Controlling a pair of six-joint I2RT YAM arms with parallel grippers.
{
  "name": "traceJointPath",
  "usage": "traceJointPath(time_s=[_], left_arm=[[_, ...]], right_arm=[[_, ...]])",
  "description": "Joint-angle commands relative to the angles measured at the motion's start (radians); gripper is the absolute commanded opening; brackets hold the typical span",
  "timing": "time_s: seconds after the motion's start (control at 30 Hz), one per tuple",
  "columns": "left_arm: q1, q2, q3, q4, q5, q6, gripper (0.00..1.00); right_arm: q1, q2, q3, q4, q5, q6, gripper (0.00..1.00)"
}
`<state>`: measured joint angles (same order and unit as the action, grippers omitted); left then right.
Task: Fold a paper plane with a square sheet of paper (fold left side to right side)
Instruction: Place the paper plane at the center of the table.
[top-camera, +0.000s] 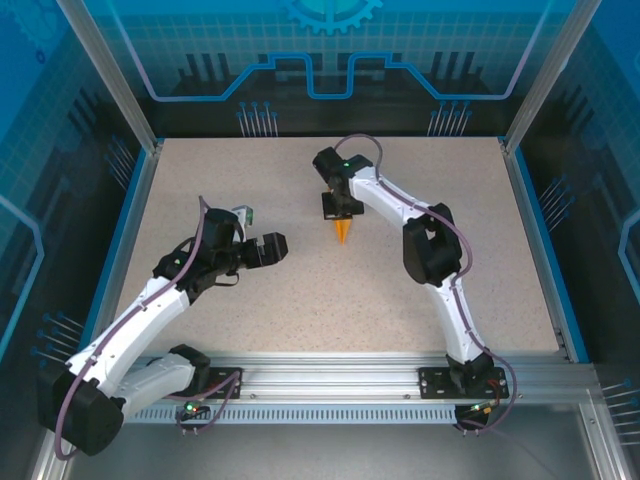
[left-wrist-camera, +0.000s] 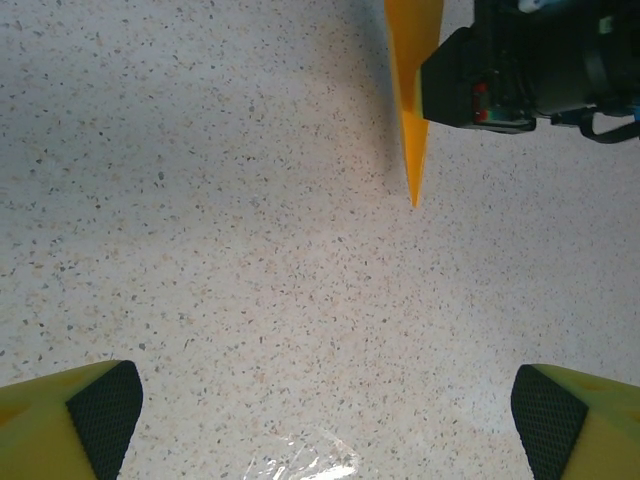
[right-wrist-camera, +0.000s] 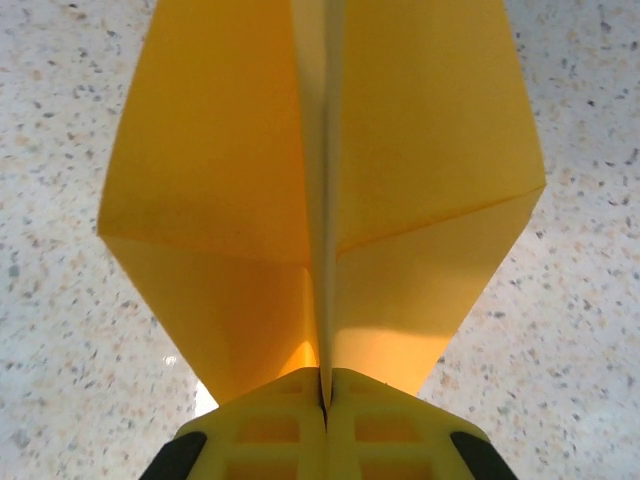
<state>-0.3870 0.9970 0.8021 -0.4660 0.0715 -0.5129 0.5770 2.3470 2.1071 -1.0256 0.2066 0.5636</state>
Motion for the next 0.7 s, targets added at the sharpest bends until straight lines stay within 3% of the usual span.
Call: traceJointPath(time_s=[0.0,0.27,0.67], left_arm=[[0.01,-0.018,0.006,-0.025,0.003,0.034,0.99],[0.01,0.0,0.021,-0.046,-0.003,0.03,0.99],[0.01,0.058,0.123,-0.121,-0.003,0.05,0.99]], right_arm=[[-0.001,0.049,0.06,-0.105,0.017,-0.016,0.0],[-0.004,0.113,0.104,-0.119,0.0,-0.007,0.01],[0.006,0.096,0.129,-0.153,0.002,-0.008,0.17]])
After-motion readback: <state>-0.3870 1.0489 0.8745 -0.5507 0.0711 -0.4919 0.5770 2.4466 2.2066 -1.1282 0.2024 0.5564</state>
